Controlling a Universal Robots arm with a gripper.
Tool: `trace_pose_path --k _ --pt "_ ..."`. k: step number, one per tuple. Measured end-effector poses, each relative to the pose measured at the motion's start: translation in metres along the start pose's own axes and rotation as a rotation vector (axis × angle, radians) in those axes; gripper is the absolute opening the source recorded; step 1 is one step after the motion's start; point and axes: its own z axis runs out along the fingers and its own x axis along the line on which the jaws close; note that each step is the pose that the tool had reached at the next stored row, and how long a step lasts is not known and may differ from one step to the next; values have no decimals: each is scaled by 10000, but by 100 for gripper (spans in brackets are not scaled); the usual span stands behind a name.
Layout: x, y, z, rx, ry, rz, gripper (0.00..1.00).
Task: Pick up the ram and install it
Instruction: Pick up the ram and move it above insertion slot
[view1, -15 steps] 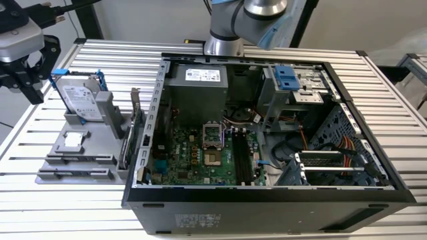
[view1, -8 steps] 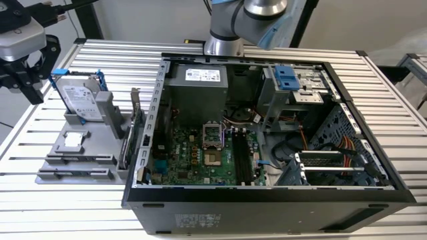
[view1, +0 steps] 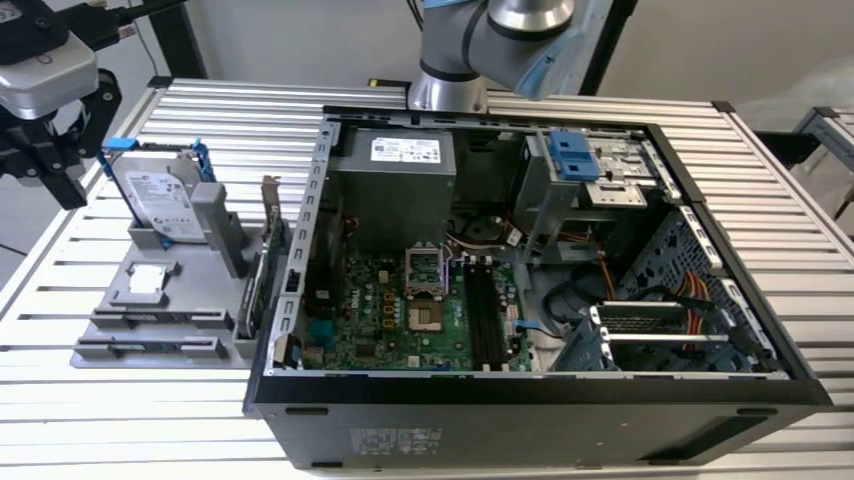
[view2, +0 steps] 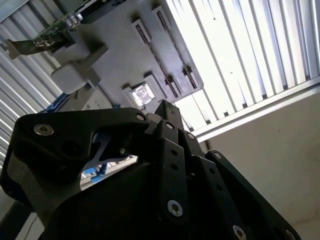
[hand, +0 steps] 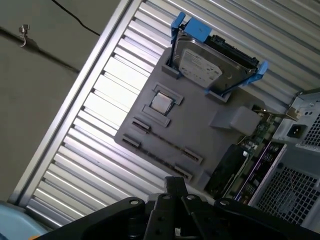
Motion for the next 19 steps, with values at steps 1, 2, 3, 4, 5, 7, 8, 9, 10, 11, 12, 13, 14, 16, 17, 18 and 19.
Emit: trace_pose_path --k 1,2,3,4,5,7,8,9,10,11,12,13,14,16,17,18,19 --pt "0 0 0 1 3 -56 0" --pt "0 0 0 2 6 -119 0" --pt "0 0 0 2 10 -177 0" --pt "0 0 0 3 13 -234 0" --pt "0 0 0 4 16 -293 0" --pt "0 0 0 6 21 -406 0" --pt "0 0 0 7 25 -465 0" --pt "0 0 0 8 28 -535 0" --pt "0 0 0 8 32 -607 0" --pt "0 0 0 9 35 -681 0" --pt "0 0 0 9 39 -752 0" --pt "0 0 0 10 43 -832 0" --pt "0 0 0 10 47 -917 0" --pt "0 0 0 12 56 -1101 0" --pt "0 0 0 12 61 -1212 0" --pt "0 0 0 14 66 -1319 0" --pt "0 -1 0 17 68 -1433 0"
